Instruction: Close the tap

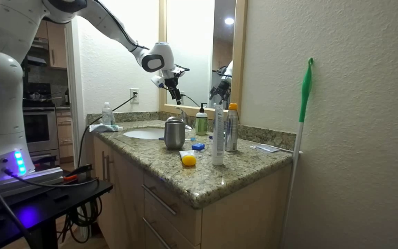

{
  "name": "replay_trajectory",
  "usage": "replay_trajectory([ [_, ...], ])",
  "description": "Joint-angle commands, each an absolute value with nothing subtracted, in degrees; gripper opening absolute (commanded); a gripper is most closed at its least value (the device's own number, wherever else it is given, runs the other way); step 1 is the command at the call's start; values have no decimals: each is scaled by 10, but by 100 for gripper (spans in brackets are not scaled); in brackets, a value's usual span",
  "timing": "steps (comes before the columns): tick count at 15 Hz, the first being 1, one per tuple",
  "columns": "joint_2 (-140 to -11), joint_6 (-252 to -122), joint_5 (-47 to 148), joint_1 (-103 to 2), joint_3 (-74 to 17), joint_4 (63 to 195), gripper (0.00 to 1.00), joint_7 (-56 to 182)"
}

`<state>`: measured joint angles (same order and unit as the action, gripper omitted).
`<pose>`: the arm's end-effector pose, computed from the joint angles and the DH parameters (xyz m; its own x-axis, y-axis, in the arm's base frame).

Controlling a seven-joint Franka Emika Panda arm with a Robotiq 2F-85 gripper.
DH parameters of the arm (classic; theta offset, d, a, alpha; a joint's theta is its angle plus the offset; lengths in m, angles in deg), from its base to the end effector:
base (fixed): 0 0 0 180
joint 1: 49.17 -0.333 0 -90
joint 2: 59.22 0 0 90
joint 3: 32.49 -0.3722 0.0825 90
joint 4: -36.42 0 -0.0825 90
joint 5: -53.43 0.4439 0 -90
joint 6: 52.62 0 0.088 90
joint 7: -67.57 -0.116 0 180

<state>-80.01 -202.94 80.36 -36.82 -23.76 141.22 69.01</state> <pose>0.6961 -0.2663 0.3935 0.6808 -0.6300 0.3737 -0.5476 -0.7766 -0.3115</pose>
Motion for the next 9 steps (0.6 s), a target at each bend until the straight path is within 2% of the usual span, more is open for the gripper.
replay_trajectory([
  [1, -810, -2038, 793, -353, -259, 1402, 100, 682],
  [9, -887, -2037, 810, -338, -288, 1323, 100, 685],
])
